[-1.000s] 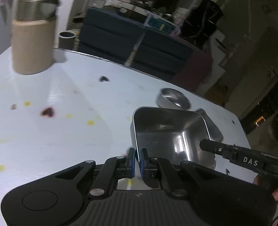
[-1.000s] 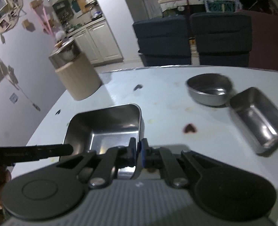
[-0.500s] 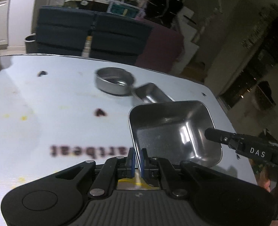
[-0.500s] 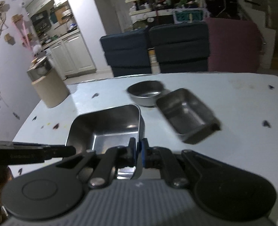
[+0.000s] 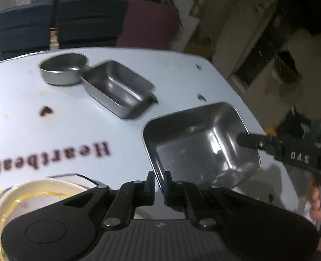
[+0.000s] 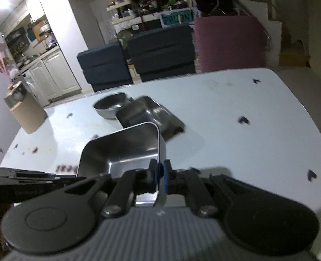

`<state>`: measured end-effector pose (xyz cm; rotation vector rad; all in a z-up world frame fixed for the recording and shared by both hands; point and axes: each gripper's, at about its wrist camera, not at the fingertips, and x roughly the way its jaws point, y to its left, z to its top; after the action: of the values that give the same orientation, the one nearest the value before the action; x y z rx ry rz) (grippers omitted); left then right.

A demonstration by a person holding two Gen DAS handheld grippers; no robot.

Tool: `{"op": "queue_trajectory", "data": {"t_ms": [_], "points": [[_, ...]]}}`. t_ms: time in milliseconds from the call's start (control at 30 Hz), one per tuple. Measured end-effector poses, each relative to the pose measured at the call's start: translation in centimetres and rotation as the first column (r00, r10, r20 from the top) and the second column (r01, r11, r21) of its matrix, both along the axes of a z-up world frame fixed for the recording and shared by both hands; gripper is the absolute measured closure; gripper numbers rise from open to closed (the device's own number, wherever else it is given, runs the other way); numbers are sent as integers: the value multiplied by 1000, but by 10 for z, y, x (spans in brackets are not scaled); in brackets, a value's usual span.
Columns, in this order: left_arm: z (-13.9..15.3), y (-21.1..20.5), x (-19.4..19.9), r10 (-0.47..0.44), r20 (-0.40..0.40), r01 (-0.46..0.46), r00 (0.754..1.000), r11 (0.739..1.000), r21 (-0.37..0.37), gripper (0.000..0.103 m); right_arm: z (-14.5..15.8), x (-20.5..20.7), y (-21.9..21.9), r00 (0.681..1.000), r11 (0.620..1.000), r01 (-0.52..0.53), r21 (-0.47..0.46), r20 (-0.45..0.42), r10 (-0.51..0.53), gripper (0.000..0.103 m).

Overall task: Organize plates and bowls
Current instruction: 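Lift the square tray with both grippers and carry it toward the bowl stack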

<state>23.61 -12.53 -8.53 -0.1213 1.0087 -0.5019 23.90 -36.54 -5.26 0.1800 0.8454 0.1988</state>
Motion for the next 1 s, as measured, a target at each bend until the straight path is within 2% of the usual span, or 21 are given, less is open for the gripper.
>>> {"op": "queue_trajectory", "data": {"t_ms": [200, 600, 867, 1000], "points": [[-14, -26, -9, -86, -20, 86, 996, 996, 38, 93, -14, -13, -21, 999, 998, 15, -59, -49, -18, 96], [-46, -52, -5, -143, -73, 152, 987, 979, 136, 92, -35, -24, -45, 993, 997, -12, -76, -115, 3, 95], [-53, -63, -3, -182, -56, 189, 982, 965, 183, 90, -43, -20, -47, 992, 996, -34, -83, -127, 23, 95], [-52, -64, -3, -198, -39, 202, 979, 963, 180, 90, -47, -16, -48, 991, 995, -31, -90, -134, 19, 95]]}}
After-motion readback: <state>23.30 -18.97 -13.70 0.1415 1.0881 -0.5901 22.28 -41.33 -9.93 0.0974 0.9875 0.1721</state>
